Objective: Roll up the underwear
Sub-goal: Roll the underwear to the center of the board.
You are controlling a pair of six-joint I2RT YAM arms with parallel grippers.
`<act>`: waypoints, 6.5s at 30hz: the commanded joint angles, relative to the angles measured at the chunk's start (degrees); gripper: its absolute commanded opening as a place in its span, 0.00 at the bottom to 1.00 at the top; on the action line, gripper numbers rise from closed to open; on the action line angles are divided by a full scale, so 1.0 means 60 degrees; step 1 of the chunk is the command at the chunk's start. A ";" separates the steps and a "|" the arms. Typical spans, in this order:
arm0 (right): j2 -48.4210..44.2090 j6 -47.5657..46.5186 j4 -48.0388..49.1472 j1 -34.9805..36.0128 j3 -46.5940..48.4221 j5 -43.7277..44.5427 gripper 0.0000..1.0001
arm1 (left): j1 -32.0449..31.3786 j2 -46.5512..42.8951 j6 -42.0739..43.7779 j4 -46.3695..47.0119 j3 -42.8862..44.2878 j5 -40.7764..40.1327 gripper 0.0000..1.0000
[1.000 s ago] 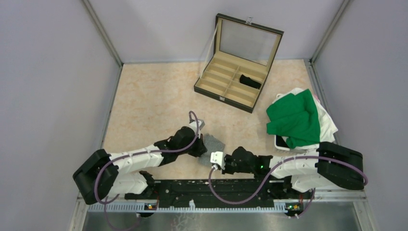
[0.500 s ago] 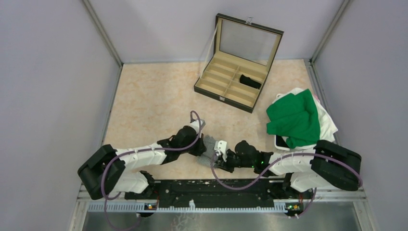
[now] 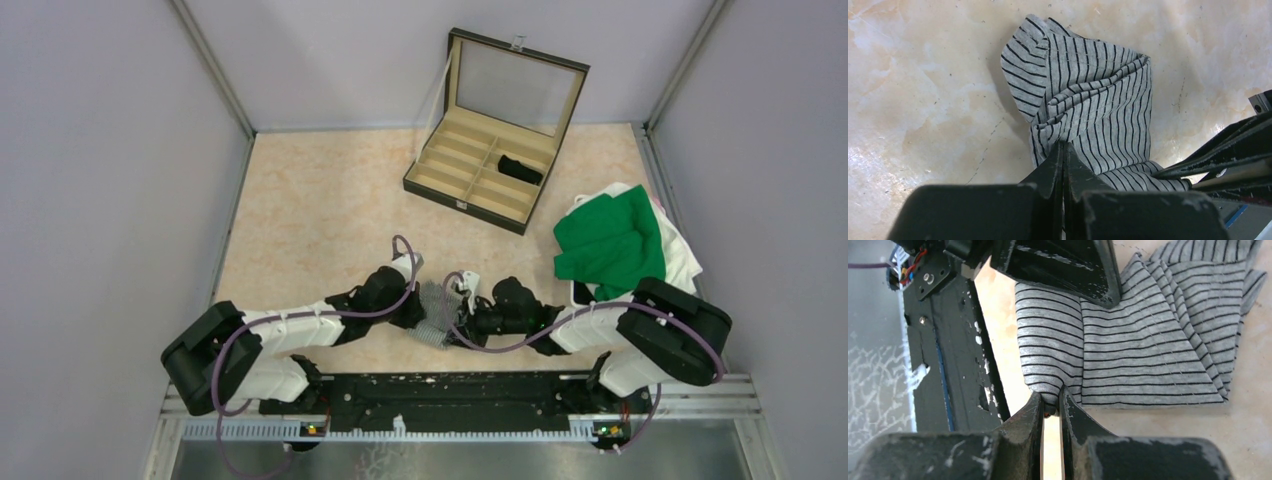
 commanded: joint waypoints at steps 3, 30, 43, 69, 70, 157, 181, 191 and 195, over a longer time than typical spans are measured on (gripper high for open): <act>0.0391 0.1079 -0.0636 -0.0796 0.0371 -0.0144 0.03 | 0.0014 -0.0208 -0.0004 0.0102 -0.0155 0.0105 0.00; 0.2423 0.2455 -0.3818 -0.2257 0.2573 -0.0876 0.00 | 0.0043 -0.2503 0.0469 -0.1181 0.0419 0.0392 0.00; 0.2549 0.2451 -0.5173 -0.2294 0.3629 -0.0909 0.00 | 0.0043 -0.1245 0.0496 -0.0434 0.0345 0.0206 0.00; 0.0672 0.2482 -0.5535 -0.2272 0.4547 0.0169 0.12 | 0.0039 -0.1366 -0.0367 -0.0602 -0.0835 -0.1111 0.00; 0.0827 0.2547 -0.5349 -0.2278 0.4595 0.0070 0.11 | 0.0039 -0.1369 -0.0369 -0.0602 -0.0838 -0.1110 0.00; 0.2423 -1.1066 0.2563 0.2448 0.0923 0.6400 0.52 | 0.0197 0.1283 -0.1761 -0.0857 -0.0413 -0.1624 0.00; -0.0007 -0.4782 -0.2711 0.2545 0.1805 0.3819 0.00 | 0.0491 -0.1669 -0.1052 -0.2400 0.0846 -0.1280 0.00; 0.0398 -0.2108 -0.1898 0.2258 0.1529 0.2991 0.00 | 0.0512 -0.3333 -0.0885 -0.2610 0.0335 -0.1026 0.02; 0.0598 -0.0718 -0.1780 0.1555 0.1550 0.2057 0.00 | 0.0507 -0.3787 -0.0748 -0.2608 0.0189 -0.0768 0.02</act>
